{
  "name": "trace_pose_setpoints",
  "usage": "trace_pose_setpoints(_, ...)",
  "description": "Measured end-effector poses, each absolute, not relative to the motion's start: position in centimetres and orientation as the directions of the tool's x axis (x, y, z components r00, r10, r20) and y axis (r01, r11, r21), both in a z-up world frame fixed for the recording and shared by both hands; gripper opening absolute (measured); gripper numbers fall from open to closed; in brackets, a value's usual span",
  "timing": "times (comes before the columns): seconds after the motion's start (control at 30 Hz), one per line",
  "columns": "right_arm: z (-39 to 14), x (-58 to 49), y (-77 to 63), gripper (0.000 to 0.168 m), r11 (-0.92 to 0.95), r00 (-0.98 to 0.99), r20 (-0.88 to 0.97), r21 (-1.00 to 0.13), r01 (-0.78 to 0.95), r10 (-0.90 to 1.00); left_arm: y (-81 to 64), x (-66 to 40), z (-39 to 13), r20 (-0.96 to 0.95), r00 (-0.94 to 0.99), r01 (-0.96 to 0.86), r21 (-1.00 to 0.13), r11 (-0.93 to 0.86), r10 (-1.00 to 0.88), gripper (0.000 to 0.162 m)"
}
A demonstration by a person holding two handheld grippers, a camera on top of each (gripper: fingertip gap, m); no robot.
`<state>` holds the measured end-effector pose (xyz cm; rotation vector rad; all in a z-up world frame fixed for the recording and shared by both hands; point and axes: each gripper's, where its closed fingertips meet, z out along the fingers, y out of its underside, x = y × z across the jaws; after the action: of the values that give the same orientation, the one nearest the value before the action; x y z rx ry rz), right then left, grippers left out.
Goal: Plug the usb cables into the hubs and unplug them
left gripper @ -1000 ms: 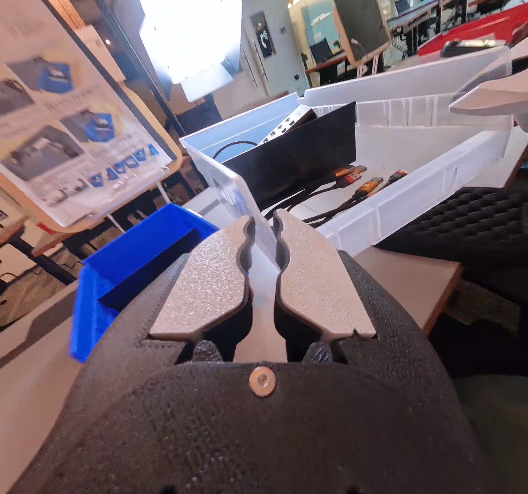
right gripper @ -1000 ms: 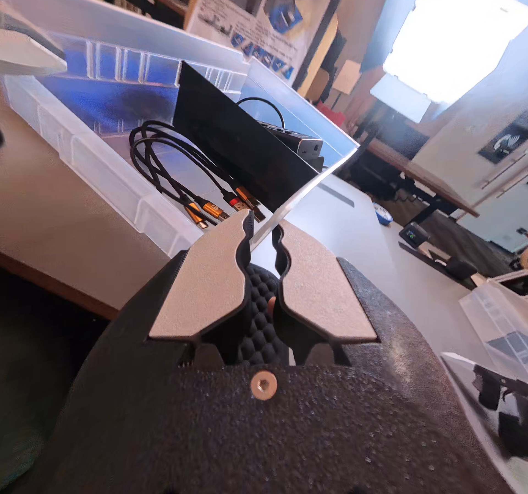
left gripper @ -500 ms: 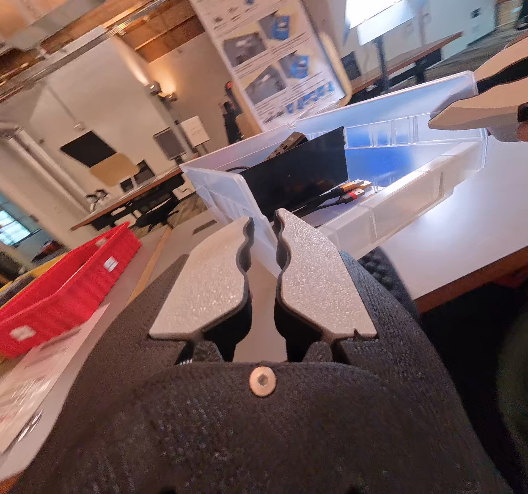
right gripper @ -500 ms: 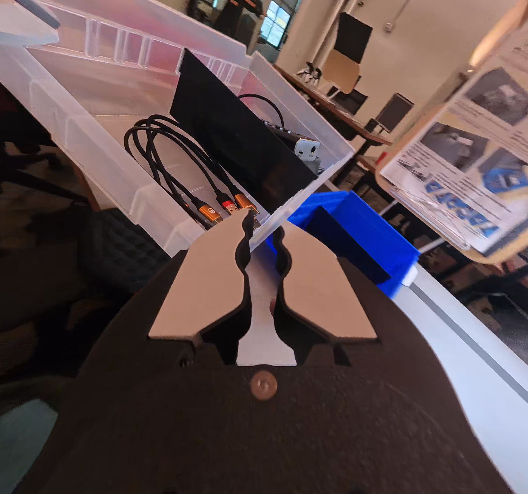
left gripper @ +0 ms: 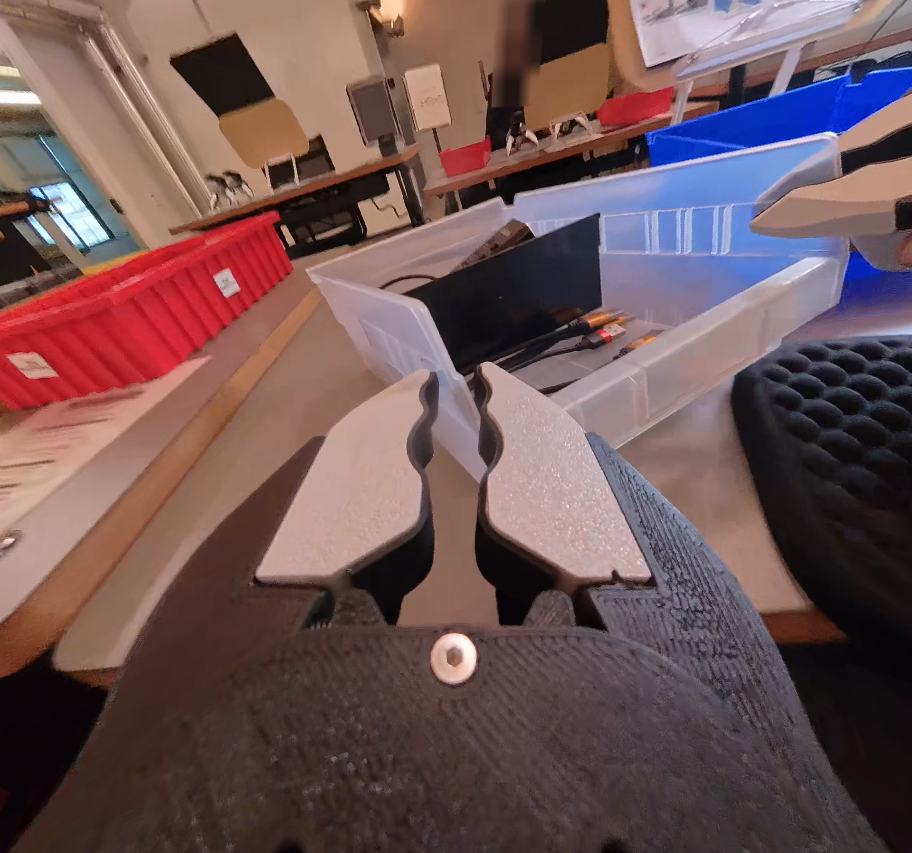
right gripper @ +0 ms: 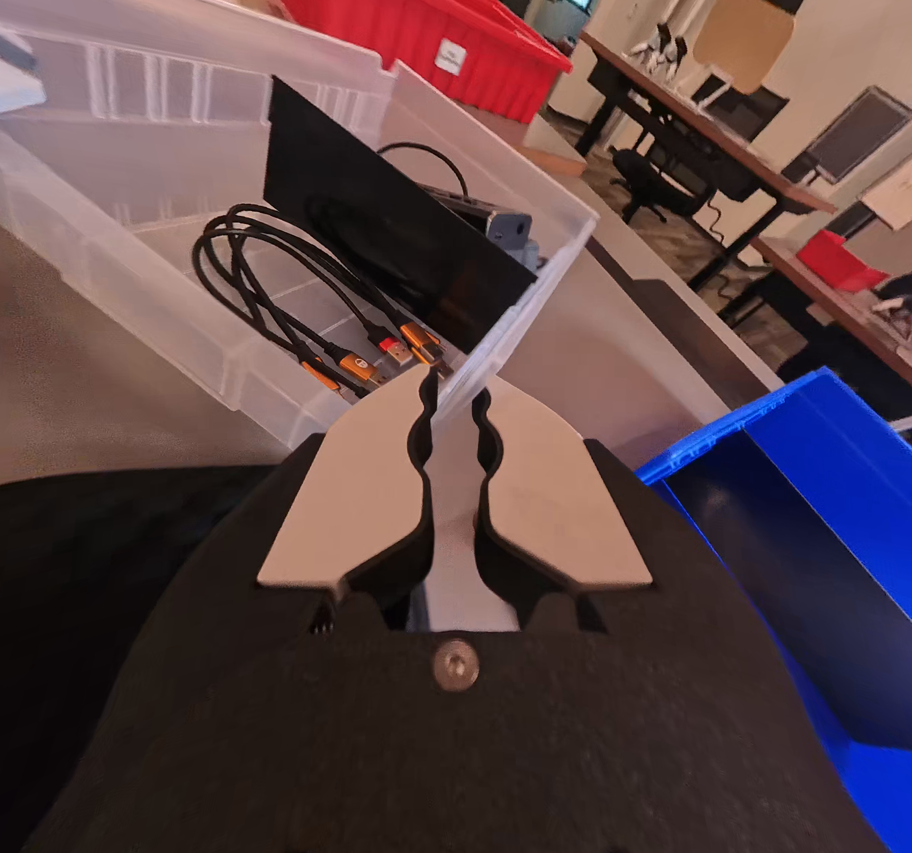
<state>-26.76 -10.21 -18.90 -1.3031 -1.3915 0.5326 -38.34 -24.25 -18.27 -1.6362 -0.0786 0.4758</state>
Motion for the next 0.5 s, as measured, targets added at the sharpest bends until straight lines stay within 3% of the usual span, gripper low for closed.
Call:
trace_pose_setpoints(0.07,-20.0,-27.3,-7.8,0.021,0.257,0.204,0.392,-0.838,0.481,0.897,-21.8,-39.1,-19.2,-0.25,0.915,-0.205,-0.964,-0.17,0.317,0.016)
trace_pose_setpoints(0.13,-20.6,-26.5,-6.9,0.047,0.226,0.179,0.37,-0.816,0.532,0.912,-19.2,-39.3,-20.5,-0.262,0.927,-0.2,-0.951,-0.235,0.269,0.018)
trace_pose_setpoints(0.3,-19.4,-20.9,-4.9,0.059,0.292,0.103,0.416,-0.773,0.563,0.903,-15.7,-39.6,-20.4,-0.176,0.977,-0.137,-0.953,-0.269,0.124,0.031)
trace_pose_setpoints(0.4,-20.5,-17.4,-2.4,0.068,0.327,0.015,0.456,-0.66,0.677,0.89,-16.6,-38.9,-15.2,-0.282,0.951,-0.253,-0.945,-0.205,0.125,0.032)
trace_pose_setpoints(0.5,-23.0,-15.7,-0.7,0.076,0.378,-0.118,0.476,-0.499,0.78,0.871,-13.9,-34.2,-14.0,-0.386,0.918,-0.395,-0.881,-0.258,-0.088,0.027)
